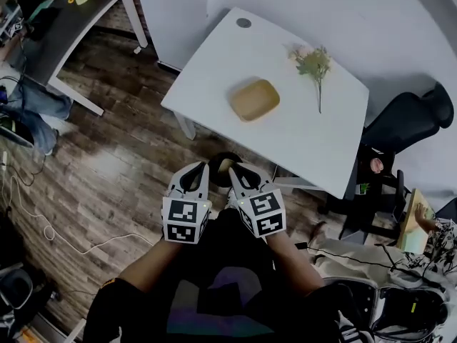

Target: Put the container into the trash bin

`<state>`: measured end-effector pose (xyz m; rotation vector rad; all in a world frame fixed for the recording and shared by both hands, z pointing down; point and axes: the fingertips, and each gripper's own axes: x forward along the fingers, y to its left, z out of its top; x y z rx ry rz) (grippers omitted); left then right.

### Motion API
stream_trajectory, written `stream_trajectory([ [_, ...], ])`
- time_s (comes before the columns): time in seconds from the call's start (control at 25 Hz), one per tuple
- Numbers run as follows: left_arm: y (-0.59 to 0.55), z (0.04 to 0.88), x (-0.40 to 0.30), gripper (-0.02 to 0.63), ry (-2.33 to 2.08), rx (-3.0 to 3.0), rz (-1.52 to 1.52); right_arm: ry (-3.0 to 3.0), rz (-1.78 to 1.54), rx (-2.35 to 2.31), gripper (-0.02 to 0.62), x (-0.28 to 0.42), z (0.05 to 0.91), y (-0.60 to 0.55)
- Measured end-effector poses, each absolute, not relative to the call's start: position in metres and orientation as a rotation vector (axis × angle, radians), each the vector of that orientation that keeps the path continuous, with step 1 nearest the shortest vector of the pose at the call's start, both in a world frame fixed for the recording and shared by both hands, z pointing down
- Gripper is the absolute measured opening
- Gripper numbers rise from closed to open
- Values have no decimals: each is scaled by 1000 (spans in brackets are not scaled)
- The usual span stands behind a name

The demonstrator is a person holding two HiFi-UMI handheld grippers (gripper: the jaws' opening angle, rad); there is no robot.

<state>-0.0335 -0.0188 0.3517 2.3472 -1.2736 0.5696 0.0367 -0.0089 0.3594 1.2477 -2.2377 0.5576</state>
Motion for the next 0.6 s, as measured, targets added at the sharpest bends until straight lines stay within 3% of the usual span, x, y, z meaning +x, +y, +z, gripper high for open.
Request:
stream_trajectory([
  [0.6,-20,335,-35,6,-1309,2386,549,-2245,485,1259,43,33,344,-5],
])
